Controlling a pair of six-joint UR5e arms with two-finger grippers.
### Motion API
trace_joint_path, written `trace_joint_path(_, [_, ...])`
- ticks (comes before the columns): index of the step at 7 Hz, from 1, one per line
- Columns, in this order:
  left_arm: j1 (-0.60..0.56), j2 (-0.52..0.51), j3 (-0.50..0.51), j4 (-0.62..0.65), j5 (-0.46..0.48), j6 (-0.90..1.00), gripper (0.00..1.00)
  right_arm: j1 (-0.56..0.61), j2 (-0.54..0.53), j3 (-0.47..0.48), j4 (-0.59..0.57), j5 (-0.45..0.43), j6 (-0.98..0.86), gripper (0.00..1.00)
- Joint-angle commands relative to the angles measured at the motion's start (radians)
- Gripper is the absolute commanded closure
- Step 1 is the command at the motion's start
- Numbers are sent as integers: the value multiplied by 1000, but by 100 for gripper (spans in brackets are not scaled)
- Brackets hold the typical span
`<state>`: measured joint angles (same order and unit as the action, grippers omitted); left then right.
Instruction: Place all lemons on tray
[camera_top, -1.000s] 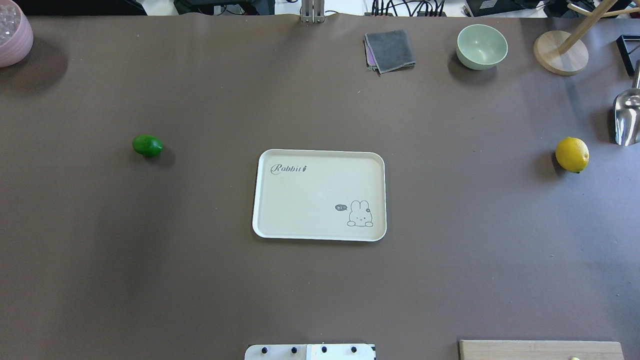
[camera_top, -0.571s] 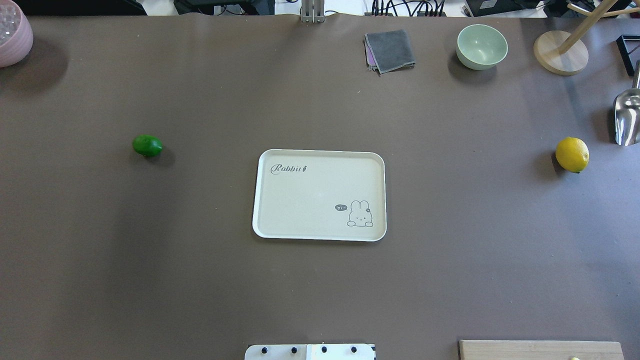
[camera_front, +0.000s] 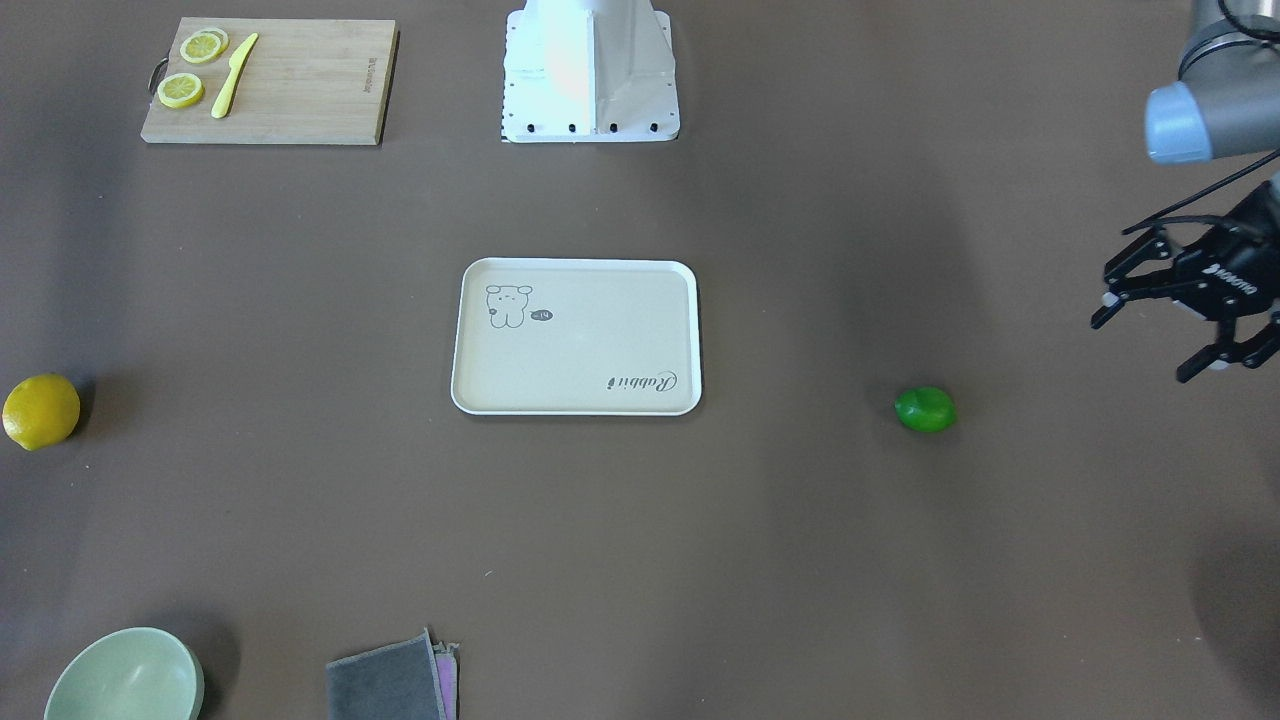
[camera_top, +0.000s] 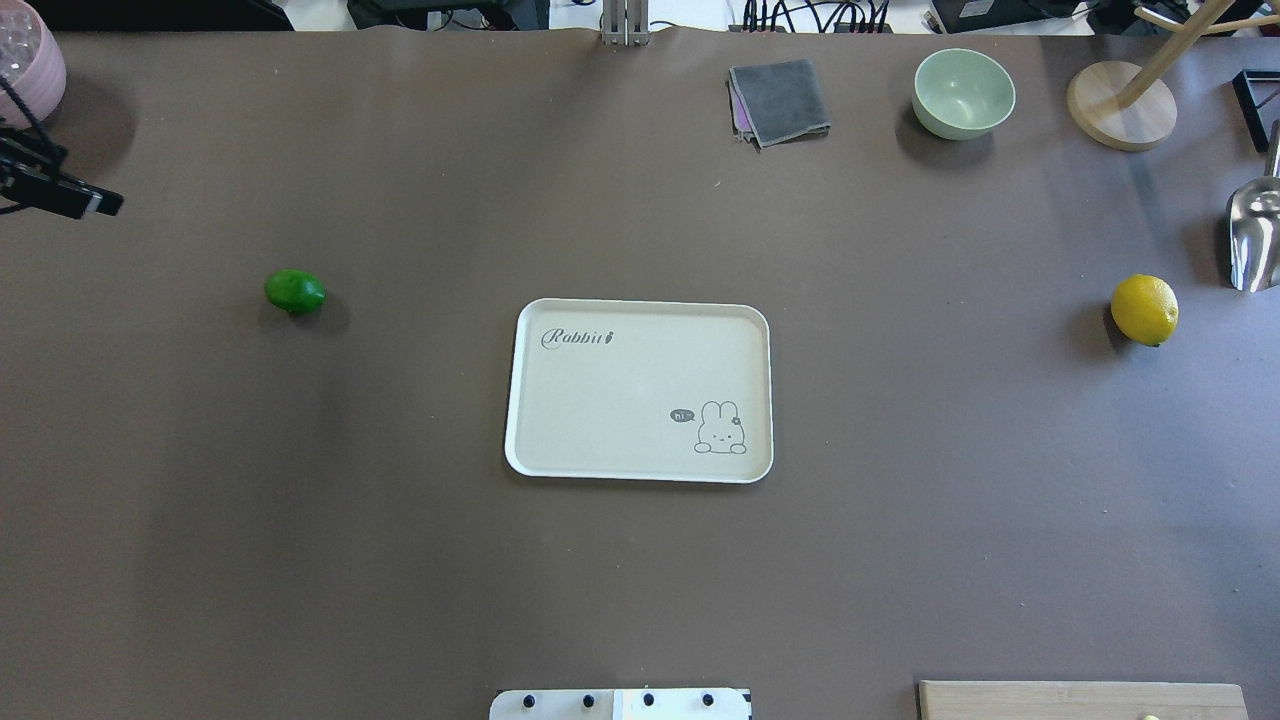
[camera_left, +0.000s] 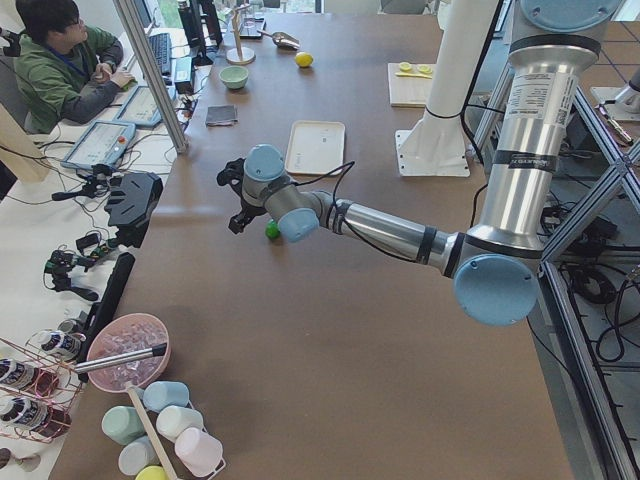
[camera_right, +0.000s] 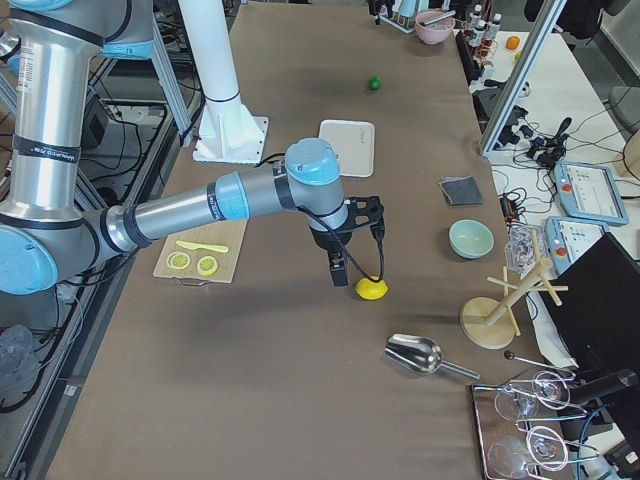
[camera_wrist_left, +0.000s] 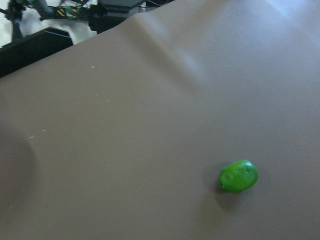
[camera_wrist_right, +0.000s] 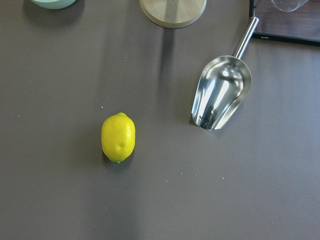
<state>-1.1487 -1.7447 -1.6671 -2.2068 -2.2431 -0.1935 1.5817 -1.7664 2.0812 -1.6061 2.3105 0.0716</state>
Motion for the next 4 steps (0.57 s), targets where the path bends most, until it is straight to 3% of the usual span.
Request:
trace_joint_path(1, [176, -121, 111, -16, 177, 18, 2, -40, -2, -30, 108, 9, 8, 0])
trace_joint_path(2, [216, -146, 180, -66, 178, 63, 2, -67, -1, -48, 138, 6, 45, 0])
trace_joint_path(4, [236, -145, 196, -129, 166, 69, 2, -74, -2, -49, 170, 15, 66, 0])
